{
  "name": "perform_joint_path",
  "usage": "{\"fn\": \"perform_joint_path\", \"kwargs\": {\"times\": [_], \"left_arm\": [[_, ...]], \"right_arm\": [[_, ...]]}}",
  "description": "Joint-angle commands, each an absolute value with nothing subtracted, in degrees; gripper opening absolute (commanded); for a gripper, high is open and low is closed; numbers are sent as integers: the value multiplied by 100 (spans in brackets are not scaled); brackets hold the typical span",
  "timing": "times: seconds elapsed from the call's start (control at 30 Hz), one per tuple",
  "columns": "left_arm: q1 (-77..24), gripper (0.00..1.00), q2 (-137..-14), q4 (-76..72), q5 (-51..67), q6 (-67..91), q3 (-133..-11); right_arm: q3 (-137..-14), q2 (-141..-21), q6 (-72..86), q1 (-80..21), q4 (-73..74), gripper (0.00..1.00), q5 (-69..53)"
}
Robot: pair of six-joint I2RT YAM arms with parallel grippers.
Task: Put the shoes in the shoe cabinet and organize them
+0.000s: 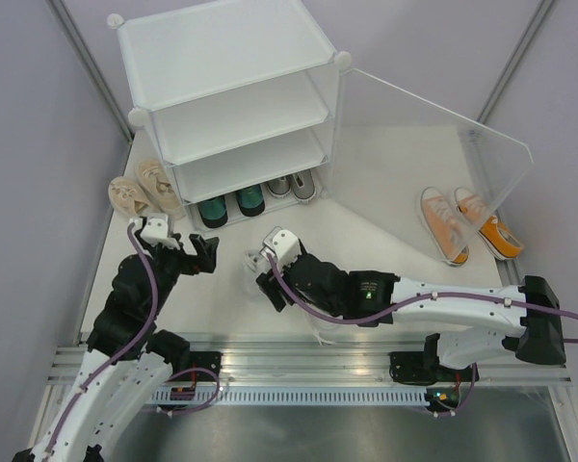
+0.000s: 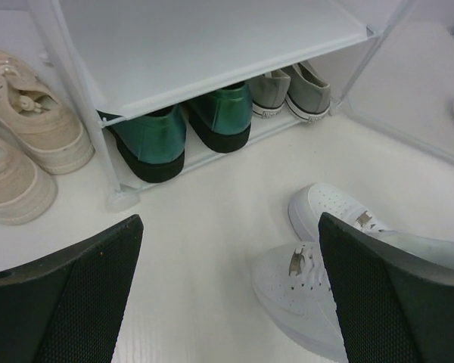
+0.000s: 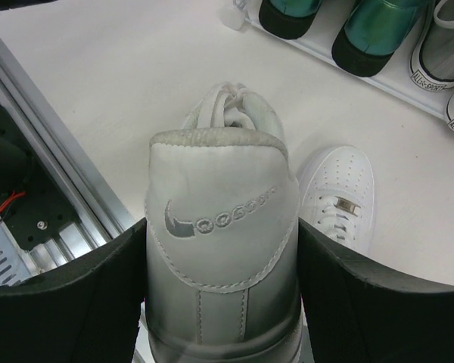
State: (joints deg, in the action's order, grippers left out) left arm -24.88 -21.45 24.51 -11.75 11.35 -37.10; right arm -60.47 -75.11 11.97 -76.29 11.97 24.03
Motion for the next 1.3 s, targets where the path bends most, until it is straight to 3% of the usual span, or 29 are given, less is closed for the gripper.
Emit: {"fn": "perform_joint_path", "kwargs": {"times": [0.0,0.33,0.63,0.97,1.07,1.27], "left_arm": [[-2505,100,-2276,2312,-695,1063,-3753],[-2505,99,-3216,2452,516,949,-3858],[-2505,99,-3647,2610,694,932,-3920],[-2505,99,-3586,2619,659,905,-3902],[-2505,99,-3525,2619,589,905,-3885],[-2505,100,-3463,2602,589,896,-3876]], "right_arm": [[-6486,-7304,1161,-7638,1203,1,2355],[-7241,-7874,1028,-7541,1758,1,1890],[-7576,-8419,993,-7383,1767,1,1503],[-7576,-8885,1098,-7321,1758,35,994],[-7559,-9096,1134,-7321,1793,35,870],[-7541,-9501,1230,-7295,1951,45,703]]}}
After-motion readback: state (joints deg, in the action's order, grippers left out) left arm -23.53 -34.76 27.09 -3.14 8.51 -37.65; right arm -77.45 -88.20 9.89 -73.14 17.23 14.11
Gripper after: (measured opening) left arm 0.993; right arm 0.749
